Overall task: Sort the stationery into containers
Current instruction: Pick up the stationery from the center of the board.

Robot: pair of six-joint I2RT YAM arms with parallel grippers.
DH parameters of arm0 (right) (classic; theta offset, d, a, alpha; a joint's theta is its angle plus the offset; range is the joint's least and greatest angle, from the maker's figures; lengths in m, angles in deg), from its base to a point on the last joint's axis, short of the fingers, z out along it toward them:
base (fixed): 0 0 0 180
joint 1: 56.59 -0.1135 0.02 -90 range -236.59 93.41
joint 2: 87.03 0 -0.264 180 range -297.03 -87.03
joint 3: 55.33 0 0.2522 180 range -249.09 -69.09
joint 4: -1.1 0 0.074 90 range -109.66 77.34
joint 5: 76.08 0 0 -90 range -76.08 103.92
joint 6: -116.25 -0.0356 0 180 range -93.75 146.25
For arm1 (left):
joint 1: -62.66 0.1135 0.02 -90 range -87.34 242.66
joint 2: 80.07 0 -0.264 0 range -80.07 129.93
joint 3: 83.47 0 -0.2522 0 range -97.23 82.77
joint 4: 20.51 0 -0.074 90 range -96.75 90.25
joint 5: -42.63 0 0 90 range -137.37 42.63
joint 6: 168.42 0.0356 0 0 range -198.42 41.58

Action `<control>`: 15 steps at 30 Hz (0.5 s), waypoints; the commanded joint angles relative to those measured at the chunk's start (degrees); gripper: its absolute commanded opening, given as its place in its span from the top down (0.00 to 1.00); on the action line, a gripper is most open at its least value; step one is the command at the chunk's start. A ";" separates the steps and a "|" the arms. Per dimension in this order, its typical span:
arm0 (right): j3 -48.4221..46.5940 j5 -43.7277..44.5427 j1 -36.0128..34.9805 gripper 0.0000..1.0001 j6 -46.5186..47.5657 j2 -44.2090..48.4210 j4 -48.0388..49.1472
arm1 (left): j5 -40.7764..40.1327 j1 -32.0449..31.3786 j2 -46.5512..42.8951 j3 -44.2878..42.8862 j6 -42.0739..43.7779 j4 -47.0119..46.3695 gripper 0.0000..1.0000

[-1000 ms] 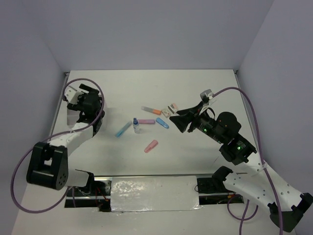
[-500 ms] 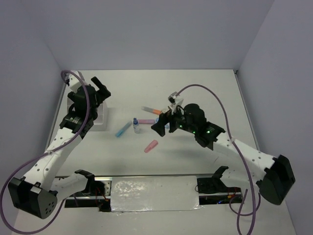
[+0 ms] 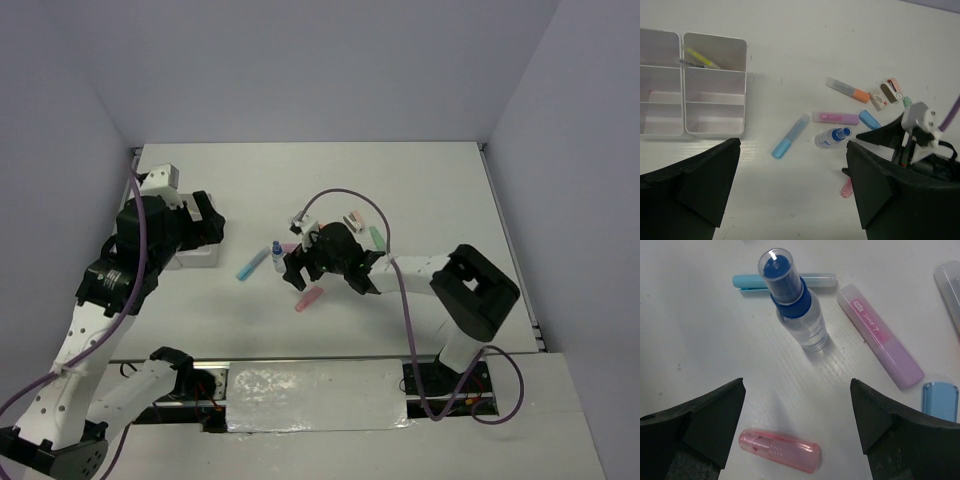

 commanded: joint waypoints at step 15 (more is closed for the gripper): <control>-11.35 -0.71 -0.24 0.22 1.07 -14.63 11.85 | 8.51 -0.11 -1.73 4.35 7.89 -1.38 0.01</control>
